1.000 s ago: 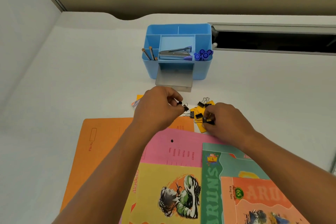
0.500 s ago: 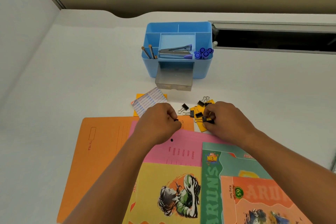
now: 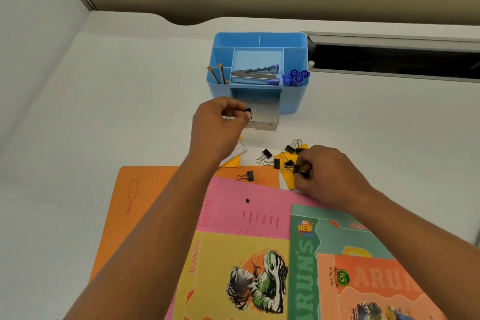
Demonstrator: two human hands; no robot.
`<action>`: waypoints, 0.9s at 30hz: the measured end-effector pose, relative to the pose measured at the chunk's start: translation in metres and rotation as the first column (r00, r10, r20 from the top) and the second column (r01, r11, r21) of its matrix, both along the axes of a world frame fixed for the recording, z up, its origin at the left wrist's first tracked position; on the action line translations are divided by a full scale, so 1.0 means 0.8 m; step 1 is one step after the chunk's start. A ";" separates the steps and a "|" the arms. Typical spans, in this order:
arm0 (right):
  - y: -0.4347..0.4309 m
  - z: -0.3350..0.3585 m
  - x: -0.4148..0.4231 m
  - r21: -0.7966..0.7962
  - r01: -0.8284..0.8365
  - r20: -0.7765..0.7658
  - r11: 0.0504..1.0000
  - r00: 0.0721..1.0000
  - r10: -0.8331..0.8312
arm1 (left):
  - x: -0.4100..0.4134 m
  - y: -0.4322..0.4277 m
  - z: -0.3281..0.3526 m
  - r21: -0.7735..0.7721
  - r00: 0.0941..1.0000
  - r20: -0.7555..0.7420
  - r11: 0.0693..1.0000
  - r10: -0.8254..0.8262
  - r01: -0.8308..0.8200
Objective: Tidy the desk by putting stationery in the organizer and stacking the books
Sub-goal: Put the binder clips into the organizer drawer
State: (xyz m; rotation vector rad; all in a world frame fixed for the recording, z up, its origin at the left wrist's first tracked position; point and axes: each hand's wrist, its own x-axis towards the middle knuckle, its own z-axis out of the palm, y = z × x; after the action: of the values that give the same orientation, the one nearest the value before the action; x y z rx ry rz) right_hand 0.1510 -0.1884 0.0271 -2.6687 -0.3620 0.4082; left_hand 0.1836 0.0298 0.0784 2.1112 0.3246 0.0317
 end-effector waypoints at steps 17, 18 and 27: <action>0.058 0.083 0.073 0.186 -0.063 0.315 0.981 0.949 0.001 | -0.070 0.005 -0.057 -0.107 0.987 -0.081 0.984 0.135 -0.144; 0.064 0.081 0.079 0.167 -0.057 0.314 0.984 0.949 0.002 | -0.073 0.004 -0.058 -0.111 0.989 -0.094 0.986 0.116 -0.126; 0.077 0.066 0.091 0.208 -0.015 0.375 0.978 0.925 -0.065 | -0.079 0.007 -0.062 0.154 0.957 -0.274 0.978 -0.093 0.139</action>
State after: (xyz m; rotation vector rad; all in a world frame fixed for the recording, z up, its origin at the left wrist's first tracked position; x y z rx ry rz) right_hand 0.2240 -0.1271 0.0802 -2.5314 -0.4556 -0.1573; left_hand 0.1205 0.0350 0.0288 2.3059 0.3669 -0.3062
